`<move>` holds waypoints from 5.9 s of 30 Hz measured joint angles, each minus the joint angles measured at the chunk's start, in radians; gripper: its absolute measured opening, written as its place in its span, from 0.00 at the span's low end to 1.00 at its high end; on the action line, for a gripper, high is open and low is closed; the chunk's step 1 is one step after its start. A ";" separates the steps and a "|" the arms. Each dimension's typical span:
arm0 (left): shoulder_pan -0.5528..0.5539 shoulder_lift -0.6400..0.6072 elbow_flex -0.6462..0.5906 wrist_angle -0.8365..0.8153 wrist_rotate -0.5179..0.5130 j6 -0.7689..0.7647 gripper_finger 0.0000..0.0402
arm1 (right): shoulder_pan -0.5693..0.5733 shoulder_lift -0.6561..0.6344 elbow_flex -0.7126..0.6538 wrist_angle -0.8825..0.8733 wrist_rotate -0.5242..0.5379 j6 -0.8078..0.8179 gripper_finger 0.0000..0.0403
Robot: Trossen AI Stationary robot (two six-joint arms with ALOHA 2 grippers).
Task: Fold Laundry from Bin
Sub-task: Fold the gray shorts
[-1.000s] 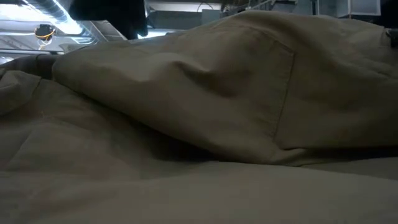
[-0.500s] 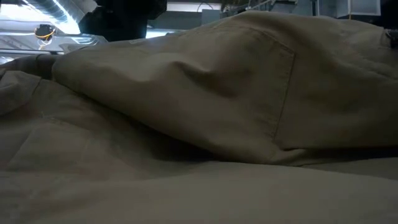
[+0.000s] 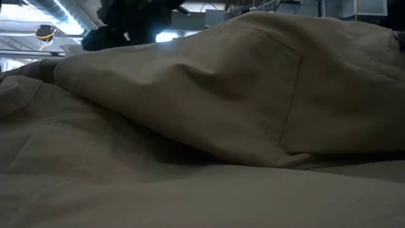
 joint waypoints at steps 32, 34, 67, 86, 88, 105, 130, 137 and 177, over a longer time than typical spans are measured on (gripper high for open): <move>0.004 0.000 -0.005 0.108 0.147 0.196 0.32 | 0.000 0.000 0.000 0.000 0.000 -0.002 0.01; 0.004 0.000 -0.005 0.117 0.147 0.225 0.32 | 0.000 0.000 0.000 0.000 0.000 -0.013 0.01; 0.040 0.000 -0.145 0.413 0.337 0.316 0.32 | 0.000 0.000 0.000 0.000 0.004 -0.026 0.01; 0.020 -0.001 -0.179 0.619 0.366 0.358 0.32 | 0.000 0.000 0.000 0.000 0.004 -0.027 0.01; 0.020 -0.001 -0.179 0.626 0.347 0.324 0.32 | 0.000 0.000 0.000 0.000 0.004 -0.027 0.01; 0.030 -0.001 -0.179 0.717 0.370 0.232 0.32 | 0.000 0.000 0.000 0.000 0.004 -0.025 0.01; 0.000 0.087 -0.179 0.793 0.264 0.102 0.05 | 0.000 -0.009 -0.001 0.005 0.064 -0.020 0.01; -0.034 0.082 -0.153 0.788 0.258 0.049 0.01 | 0.000 -0.102 -0.001 -0.002 0.148 0.015 0.01; -0.117 -0.333 -0.123 -0.288 -0.621 -0.308 0.00 | -1.143 -0.504 -0.001 0.000 0.195 -0.521 0.01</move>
